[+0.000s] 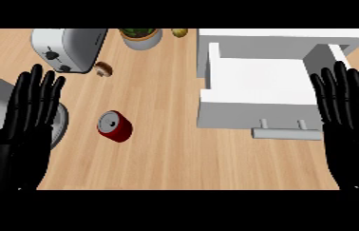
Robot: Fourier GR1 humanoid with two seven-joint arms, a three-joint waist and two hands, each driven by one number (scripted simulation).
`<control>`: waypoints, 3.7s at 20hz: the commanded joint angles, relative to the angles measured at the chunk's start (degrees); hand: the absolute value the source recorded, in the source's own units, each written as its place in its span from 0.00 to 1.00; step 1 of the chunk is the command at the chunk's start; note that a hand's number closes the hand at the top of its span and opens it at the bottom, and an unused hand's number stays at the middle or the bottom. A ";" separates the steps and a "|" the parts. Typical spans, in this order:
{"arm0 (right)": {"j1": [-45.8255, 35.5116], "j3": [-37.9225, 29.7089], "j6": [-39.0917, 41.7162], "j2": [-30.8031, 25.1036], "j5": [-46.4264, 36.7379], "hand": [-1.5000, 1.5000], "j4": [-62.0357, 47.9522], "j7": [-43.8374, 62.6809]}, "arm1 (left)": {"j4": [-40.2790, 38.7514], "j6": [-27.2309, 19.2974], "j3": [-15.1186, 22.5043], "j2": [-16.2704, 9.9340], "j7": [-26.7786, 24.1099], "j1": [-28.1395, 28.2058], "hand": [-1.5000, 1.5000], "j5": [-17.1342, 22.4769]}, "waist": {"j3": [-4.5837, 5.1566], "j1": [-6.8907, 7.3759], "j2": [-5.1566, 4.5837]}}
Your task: Pick up the can, place it into the drawer and close the drawer
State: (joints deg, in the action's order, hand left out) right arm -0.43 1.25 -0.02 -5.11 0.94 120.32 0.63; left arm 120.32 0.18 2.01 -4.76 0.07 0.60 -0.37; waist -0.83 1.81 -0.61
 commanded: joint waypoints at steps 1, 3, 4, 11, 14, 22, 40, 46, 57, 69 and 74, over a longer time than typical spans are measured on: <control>-4.80 -1.86 -0.43 -1.02 0.37 0.00 -1.47 3.94 | 0.71 4.61 -4.16 -3.33 -0.77 1.66 0.00 5.21 | 0.86 -1.44 0.62; -1.91 -2.01 -0.36 -0.11 0.29 0.00 -2.15 -0.38 | 3.22 10.61 -5.47 -5.67 -2.36 6.15 0.00 12.22 | 0.86 -1.29 0.66; 0.95 -0.98 -0.38 0.58 0.58 0.00 0.79 -0.04 | 2.64 12.82 -7.17 -7.51 -1.49 4.23 0.00 15.13 | 0.86 -1.65 0.70; 4.49 -2.69 -4.93 0.96 -1.42 0.00 0.17 13.23 | -2.26 13.15 -11.83 -10.86 11.99 11.29 0.00 22.53 | 0.85 -1.68 0.73; 5.20 -4.78 -3.35 1.51 1.24 0.00 -4.91 8.02 | -5.31 13.09 -17.61 -15.90 18.69 3.14 0.00 28.95 | 0.80 -1.95 0.57; 8.57 -6.06 -2.00 1.67 1.09 0.00 -0.69 8.36 | -7.76 15.89 -17.83 -11.53 16.19 3.67 0.00 25.10 | 0.83 -1.90 0.65; 9.29 -12.73 3.02 -1.51 5.76 0.00 0.98 8.37 | -21.60 17.01 -10.00 -4.07 4.20 5.28 0.00 7.49 | 0.84 -1.94 0.64; 8.41 -12.35 2.30 -0.98 3.97 0.00 2.60 10.41 | -31.22 13.13 -9.12 -1.48 -1.87 1.61 0.00 1.97 | 0.84 -1.96 0.62; 11.50 -17.14 6.16 -0.65 7.90 0.00 3.52 9.16 | -47.43 13.23 -12.84 -3.15 -12.01 -2.25 0.00 0.99 | 0.83 -2.01 0.63; 6.64 -13.83 2.97 0.43 2.97 0.00 5.73 15.49 | -77.97 11.64 -16.11 -6.38 -30.06 -13.33 0.00 -2.41 | 0.87 -2.11 0.53; 10.13 -16.05 5.59 0.67 5.25 0.00 7.91 13.43 | -87.80 12.06 -16.91 -7.58 -37.35 -14.48 0.00 -2.61 | 0.87 -2.23 0.55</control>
State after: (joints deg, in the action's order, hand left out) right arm 8.74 -14.62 4.86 -5.00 6.53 127.74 14.98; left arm 39.82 11.12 -13.88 -10.20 -31.70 -12.80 -2.77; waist 0.03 -0.41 -0.06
